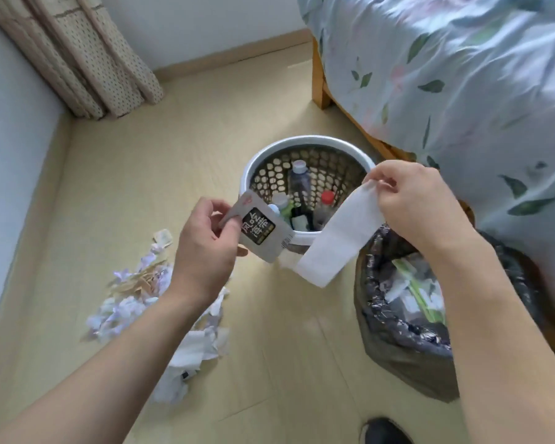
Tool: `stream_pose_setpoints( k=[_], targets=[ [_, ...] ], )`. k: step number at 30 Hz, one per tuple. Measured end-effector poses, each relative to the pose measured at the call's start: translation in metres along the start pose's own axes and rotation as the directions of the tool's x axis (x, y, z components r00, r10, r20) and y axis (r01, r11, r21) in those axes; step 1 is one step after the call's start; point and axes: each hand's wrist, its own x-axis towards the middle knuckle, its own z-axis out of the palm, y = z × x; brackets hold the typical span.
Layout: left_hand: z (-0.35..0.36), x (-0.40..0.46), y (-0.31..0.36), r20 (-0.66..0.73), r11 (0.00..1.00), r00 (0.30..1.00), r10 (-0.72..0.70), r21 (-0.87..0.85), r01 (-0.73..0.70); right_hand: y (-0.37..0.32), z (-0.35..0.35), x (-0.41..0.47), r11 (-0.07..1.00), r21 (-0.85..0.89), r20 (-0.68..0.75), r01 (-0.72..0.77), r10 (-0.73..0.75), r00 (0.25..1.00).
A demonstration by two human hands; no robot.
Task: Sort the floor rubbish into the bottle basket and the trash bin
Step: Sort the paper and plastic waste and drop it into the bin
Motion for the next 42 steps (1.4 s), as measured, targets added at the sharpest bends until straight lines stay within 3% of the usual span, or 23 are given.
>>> stream_pose_setpoints(
  k=[4, 9, 12, 15, 19, 22, 26, 29, 35, 42],
  targets=[
    [0.097, -0.014, 0.02, 0.252, 1.0, 0.968, 0.003, -0.008, -0.001, 0.06, -0.047, -0.003, 0.971, -0.036, -0.089, -0.237, 0.233, 0.968],
    [0.196, -0.025, 0.011, 0.41, 0.995, 0.912, -0.035, 0.102, -0.007, 0.104, -0.074, -0.005, 0.909, -0.105, -0.142, -0.403, 0.387, 0.911],
    [0.243, -0.037, -0.004, 0.47, 0.954, 0.877, -0.102, 0.296, -0.048, 0.136, -0.074, -0.003, 0.866, -0.158, -0.153, -0.474, 0.453, 0.878],
    [0.267, -0.045, -0.019, 0.556, 0.831, 0.821, -0.132, 0.514, -0.215, 0.163, -0.046, -0.007, 0.841, -0.223, -0.045, -0.493, 0.497, 0.867],
    [0.274, -0.047, -0.036, 0.613, 0.62, 0.778, 0.134, 0.56, -0.549, 0.183, 0.007, -0.024, 0.872, -0.205, 0.223, -0.444, 0.484, 0.847],
    [0.257, -0.044, -0.04, 0.612, 0.483, 0.731, 0.302, 0.563, -0.671, 0.185, 0.025, -0.028, 0.92, -0.111, 0.214, -0.376, 0.391, 0.895],
    [0.214, -0.034, -0.038, 0.572, 0.571, 0.757, 0.316, 0.522, -0.633, 0.159, 0.022, -0.012, 0.968, -0.037, 0.015, -0.248, 0.249, 0.968],
    [0.174, -0.03, -0.051, 0.571, 0.634, 0.776, 0.269, 0.501, -0.589, 0.118, 0.027, -0.009, 0.992, 0.055, -0.004, -0.114, 0.115, 0.993],
    [0.084, -0.029, -0.104, 0.502, 0.673, 0.864, 0.033, 0.628, -0.391, 0.044, 0.087, -0.031, 0.996, 0.086, 0.304, 0.036, -0.061, 0.951],
    [-0.053, -0.035, -0.194, 0.197, 0.639, 0.944, -0.266, 0.769, 0.02, -0.033, 0.199, -0.075, 0.975, 0.054, 0.664, 0.214, -0.195, 0.722]
  ],
)
